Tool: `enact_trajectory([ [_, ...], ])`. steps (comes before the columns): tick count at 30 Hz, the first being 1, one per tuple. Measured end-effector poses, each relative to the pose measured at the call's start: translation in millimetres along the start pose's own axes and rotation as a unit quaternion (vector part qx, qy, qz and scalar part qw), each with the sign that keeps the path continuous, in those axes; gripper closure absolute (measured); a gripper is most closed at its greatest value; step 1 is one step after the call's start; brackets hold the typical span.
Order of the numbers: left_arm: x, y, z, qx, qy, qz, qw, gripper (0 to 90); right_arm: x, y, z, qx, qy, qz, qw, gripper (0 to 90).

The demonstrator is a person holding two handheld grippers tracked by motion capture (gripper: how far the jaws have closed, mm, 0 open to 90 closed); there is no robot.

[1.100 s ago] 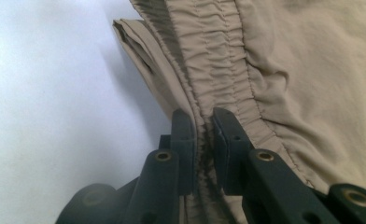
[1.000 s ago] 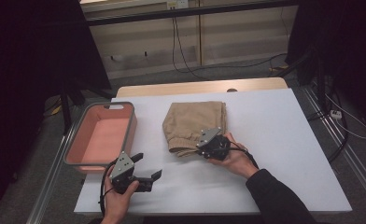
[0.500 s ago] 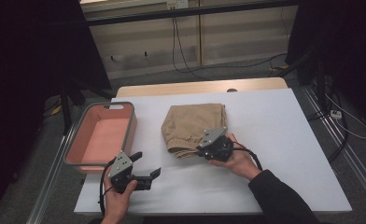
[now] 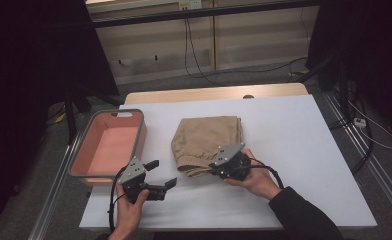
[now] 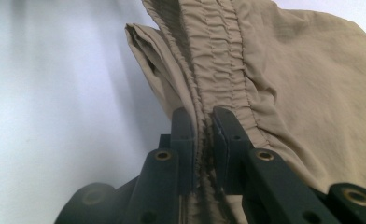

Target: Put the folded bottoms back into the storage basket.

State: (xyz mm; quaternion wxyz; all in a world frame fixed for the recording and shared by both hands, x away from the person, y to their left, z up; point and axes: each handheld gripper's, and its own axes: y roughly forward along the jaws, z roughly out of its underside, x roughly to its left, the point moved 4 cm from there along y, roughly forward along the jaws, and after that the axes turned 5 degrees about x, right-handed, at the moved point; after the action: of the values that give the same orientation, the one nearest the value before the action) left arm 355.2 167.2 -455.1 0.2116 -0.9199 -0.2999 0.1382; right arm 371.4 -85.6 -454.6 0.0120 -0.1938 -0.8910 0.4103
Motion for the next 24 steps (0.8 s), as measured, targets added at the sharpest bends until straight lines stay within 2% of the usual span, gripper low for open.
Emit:
enact_trajectory([
  [2,-0.3,3.6,-3.4,0.004,0.006,-0.001,1.0000,7.2,2.0,-0.6,0.2,0.000,-0.002,0.000,1.0000,79.6],
  [7,2.3,10.8,-13.9,0.003,0.005,-0.009,0.9999,6.6,6.8,-2.2,0.5,-0.003,0.000,-0.005,1.0000,79.6],
  [8,4.0,12.6,-15.7,0.003,0.011,-0.014,0.9998,6.5,7.6,-2.6,0.8,-0.004,-0.003,-0.006,1.0000,79.6],
  [10,7.7,17.2,-18.0,0.004,0.019,-0.040,0.9990,6.3,9.4,-4.5,0.7,-0.003,-0.004,-0.006,1.0000,79.6],
  [11,8.8,18.9,-18.8,0.002,0.016,-0.040,0.9991,6.1,10.0,-5.3,0.6,-0.005,-0.005,-0.005,1.0000,79.6],
  [13,12.1,22.8,-21.6,0.001,-0.005,-0.022,0.9997,3.1,12.8,-6.3,0.9,-0.004,-0.005,-0.009,0.9999,79.6],
  [15,14.0,24.5,-24.6,0.004,-0.009,-0.019,0.9998,2.2,14.4,-6.0,1.3,-0.004,-0.008,-0.008,0.9999,79.6],
  [17,13.4,20.2,-32.4,-0.021,-0.021,-0.013,0.9995,4.9,13.9,-5.9,2.0,-0.004,-0.003,-0.012,0.9999,79.6],
  [18,11.8,18.3,-36.1,-0.027,-0.012,-0.017,0.9994,8.0,13.9,-6.2,2.3,-0.006,0.000,-0.013,0.9999,79.6],
  [19,10.9,17.5,-39.0,-0.019,-0.003,-0.021,0.9996,7.1,14.2,-6.4,2.4,-0.007,-0.002,-0.013,0.9999,79.6],
  [22,12.4,21.7,-44.5,-0.015,-0.012,-0.015,0.9997,5.5,18.1,-7.4,2.2,-0.007,-0.005,-0.017,0.9998,79.6],
  [24,16.6,27.2,-47.7,-0.011,-0.004,-0.031,0.9995,5.7,21.1,-8.3,2.1,-0.005,-0.009,-0.017,0.9998,79.6],
])
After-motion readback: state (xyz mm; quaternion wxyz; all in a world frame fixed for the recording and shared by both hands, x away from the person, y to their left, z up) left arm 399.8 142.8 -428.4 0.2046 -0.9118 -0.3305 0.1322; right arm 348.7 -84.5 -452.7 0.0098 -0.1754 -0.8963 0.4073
